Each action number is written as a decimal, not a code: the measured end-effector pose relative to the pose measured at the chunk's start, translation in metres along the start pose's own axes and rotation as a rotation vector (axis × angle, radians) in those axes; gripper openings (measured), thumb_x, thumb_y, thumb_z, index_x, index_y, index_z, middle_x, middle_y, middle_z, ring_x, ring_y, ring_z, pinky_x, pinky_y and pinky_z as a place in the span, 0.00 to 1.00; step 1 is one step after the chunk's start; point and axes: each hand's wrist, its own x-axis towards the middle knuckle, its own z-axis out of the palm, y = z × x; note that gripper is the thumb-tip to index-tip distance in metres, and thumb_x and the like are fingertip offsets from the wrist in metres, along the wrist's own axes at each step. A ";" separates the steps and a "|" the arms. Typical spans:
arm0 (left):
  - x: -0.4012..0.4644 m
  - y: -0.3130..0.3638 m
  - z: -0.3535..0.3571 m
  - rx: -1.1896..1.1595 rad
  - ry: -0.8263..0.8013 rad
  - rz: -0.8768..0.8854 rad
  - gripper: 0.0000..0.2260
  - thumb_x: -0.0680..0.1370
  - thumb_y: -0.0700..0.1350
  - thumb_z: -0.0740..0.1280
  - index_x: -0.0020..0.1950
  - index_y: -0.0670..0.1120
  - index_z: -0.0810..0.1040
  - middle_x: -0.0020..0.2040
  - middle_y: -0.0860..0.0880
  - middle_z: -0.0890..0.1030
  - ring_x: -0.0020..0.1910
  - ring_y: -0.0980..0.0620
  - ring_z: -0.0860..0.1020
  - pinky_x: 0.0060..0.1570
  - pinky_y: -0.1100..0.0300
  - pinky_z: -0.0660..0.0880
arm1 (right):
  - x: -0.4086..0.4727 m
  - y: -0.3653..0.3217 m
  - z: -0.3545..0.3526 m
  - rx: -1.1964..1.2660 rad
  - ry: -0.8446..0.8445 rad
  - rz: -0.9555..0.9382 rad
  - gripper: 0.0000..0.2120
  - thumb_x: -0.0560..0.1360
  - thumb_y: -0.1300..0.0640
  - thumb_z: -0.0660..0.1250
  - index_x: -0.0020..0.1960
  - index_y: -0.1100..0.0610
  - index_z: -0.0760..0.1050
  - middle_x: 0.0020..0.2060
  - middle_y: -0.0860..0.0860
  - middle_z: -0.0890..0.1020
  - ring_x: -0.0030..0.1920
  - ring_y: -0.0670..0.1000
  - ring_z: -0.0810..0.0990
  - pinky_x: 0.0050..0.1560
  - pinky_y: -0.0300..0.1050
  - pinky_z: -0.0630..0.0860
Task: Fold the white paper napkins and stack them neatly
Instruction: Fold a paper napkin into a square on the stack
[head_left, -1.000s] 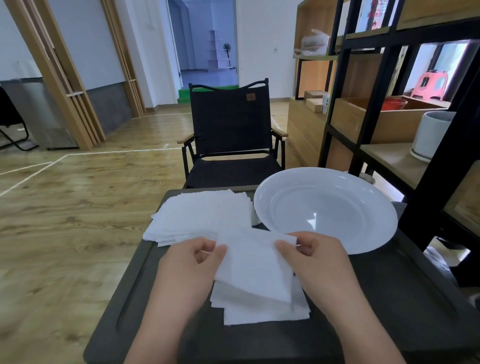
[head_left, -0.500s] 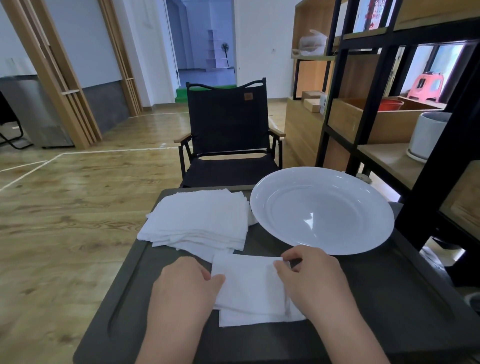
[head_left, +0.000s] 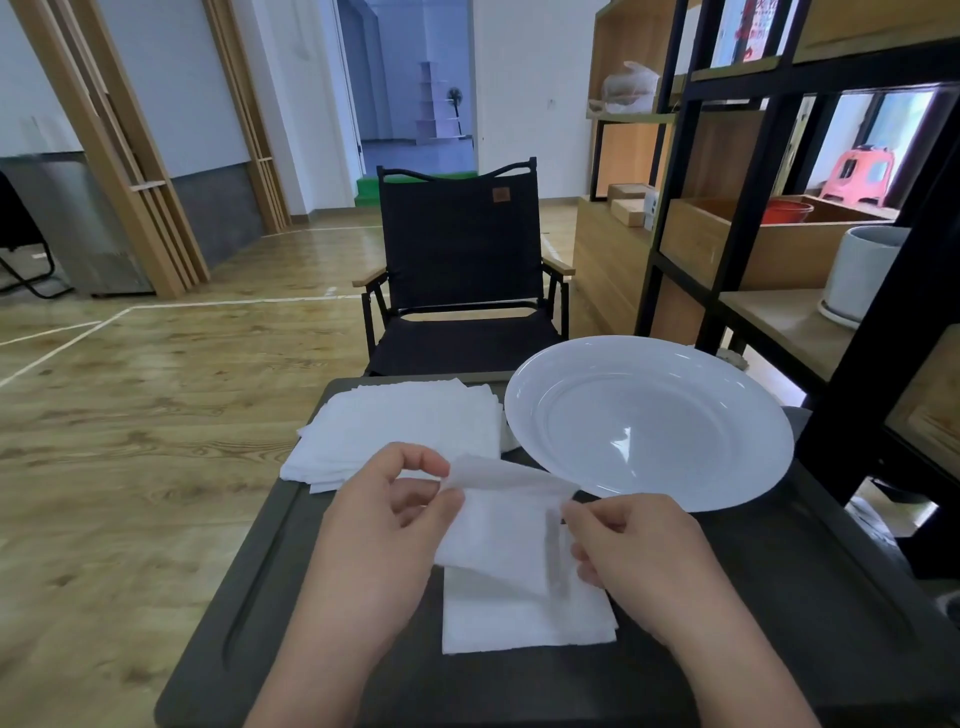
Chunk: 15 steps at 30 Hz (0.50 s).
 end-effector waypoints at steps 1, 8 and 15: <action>-0.002 0.004 -0.001 -0.097 -0.041 -0.010 0.06 0.76 0.40 0.69 0.46 0.52 0.77 0.40 0.50 0.86 0.33 0.60 0.79 0.33 0.70 0.71 | 0.000 0.000 -0.002 0.081 -0.041 0.011 0.18 0.77 0.47 0.65 0.42 0.60 0.83 0.35 0.54 0.86 0.36 0.51 0.85 0.49 0.50 0.83; 0.002 -0.005 -0.004 -0.039 -0.112 -0.153 0.11 0.75 0.44 0.71 0.54 0.54 0.75 0.38 0.48 0.86 0.45 0.48 0.84 0.55 0.47 0.76 | -0.003 -0.003 -0.011 0.323 -0.163 0.042 0.10 0.75 0.57 0.69 0.55 0.50 0.81 0.41 0.53 0.87 0.44 0.49 0.86 0.47 0.43 0.81; 0.005 -0.016 0.004 0.080 -0.166 -0.149 0.14 0.75 0.42 0.69 0.57 0.54 0.72 0.38 0.48 0.86 0.40 0.48 0.84 0.48 0.47 0.79 | -0.004 -0.005 -0.003 0.124 -0.021 0.016 0.16 0.73 0.51 0.71 0.58 0.42 0.75 0.35 0.47 0.81 0.34 0.44 0.78 0.28 0.34 0.68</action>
